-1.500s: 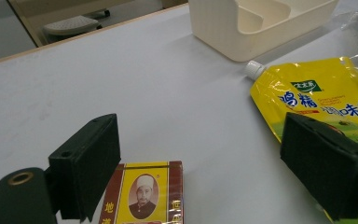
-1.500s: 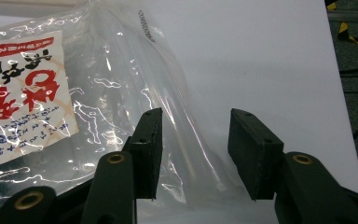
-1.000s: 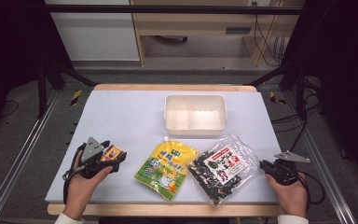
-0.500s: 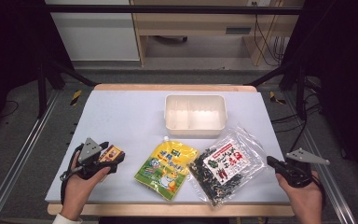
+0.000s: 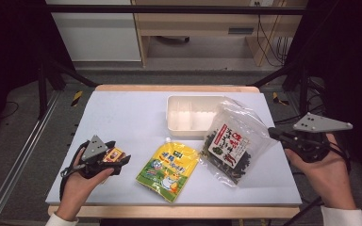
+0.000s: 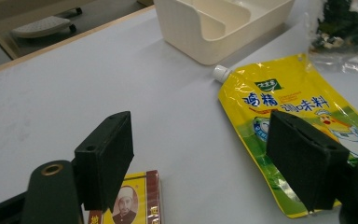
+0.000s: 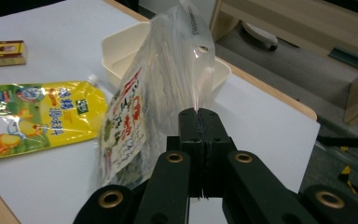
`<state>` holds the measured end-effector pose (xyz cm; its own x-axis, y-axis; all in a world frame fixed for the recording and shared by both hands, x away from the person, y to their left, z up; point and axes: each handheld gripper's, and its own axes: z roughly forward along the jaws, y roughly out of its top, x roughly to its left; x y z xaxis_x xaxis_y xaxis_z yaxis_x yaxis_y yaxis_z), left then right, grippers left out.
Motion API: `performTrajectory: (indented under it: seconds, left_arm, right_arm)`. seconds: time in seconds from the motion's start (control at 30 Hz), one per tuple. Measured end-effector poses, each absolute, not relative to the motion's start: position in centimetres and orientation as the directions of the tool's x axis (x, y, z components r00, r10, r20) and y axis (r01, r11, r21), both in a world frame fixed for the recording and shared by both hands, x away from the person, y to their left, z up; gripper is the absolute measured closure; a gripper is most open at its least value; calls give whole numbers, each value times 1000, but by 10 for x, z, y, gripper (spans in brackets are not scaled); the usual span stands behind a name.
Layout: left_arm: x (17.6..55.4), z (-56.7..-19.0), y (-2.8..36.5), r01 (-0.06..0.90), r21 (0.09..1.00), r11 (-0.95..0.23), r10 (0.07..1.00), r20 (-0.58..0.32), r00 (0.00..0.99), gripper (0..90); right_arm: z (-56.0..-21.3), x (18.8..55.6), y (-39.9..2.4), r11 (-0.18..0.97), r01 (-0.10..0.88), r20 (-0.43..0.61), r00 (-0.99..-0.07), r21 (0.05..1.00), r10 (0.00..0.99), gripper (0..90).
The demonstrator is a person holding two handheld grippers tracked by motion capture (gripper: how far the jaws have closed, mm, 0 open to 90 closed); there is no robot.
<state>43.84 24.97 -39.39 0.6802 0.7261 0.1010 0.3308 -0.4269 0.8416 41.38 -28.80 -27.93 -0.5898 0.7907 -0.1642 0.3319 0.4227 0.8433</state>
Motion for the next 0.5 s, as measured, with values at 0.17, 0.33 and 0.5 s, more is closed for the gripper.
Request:
performTrajectory:
  seconds: [0.17,0.33,0.5]
  left_arm:
    - [440,-374,244,302,835,-460,688,120,716,222]
    - [444,-345,233,240,812,-531,634,194,748,216]
    - [450,-333,223,215,780,-588,603,246,759,216]
  right_arm:
    - [-262,416,-272,482,304,-209,-627,822,751,897]
    - [-238,415,-256,526,258,-252,-657,811,710,897]
    - [-228,419,-244,556,245,-265,-683,794,680,898]
